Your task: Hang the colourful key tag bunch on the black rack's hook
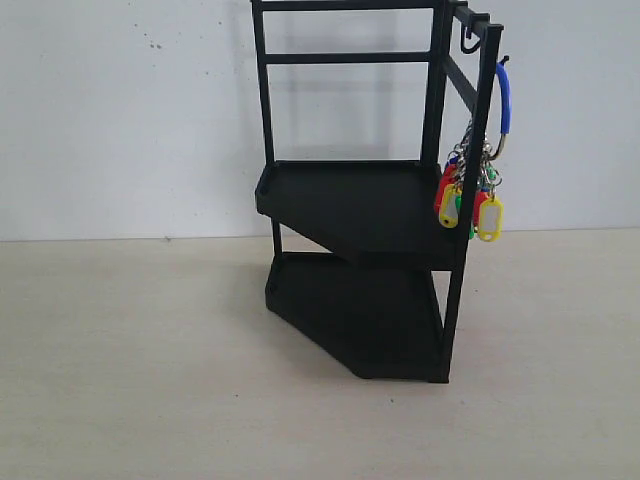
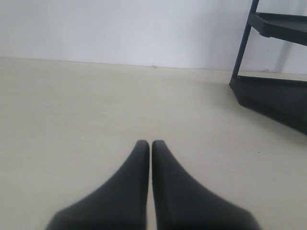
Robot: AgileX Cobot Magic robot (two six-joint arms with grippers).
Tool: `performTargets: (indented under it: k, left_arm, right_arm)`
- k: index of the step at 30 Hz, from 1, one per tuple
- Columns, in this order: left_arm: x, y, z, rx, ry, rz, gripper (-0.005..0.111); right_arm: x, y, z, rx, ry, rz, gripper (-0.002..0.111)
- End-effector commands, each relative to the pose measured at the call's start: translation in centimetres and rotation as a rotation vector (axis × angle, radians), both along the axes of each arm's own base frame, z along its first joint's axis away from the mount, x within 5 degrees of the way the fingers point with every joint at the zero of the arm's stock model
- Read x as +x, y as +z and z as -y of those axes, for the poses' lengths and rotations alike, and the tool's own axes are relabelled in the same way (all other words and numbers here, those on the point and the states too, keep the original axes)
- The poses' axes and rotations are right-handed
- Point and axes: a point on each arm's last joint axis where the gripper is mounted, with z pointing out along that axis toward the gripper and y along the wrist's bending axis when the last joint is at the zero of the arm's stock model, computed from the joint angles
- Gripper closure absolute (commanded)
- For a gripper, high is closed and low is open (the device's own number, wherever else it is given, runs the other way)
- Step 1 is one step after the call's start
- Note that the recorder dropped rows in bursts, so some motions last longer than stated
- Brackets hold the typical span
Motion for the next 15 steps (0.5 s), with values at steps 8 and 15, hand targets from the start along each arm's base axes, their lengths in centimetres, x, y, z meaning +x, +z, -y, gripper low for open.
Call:
performTargets:
  k: [8, 15]
  left_arm:
    - [0.0, 0.1, 0.0, 0.006, -0.001, 0.008, 0.102]
    - [0.0, 0.1, 0.0, 0.006, -0.001, 0.008, 0.102]
  right_arm:
    - [-0.6, -2.3, 0.0, -0.056, 0.01, -0.13, 0.108]
    - [-1.9, -6.2, 0.7, -0.065, -0.075, -0.178, 0.108]
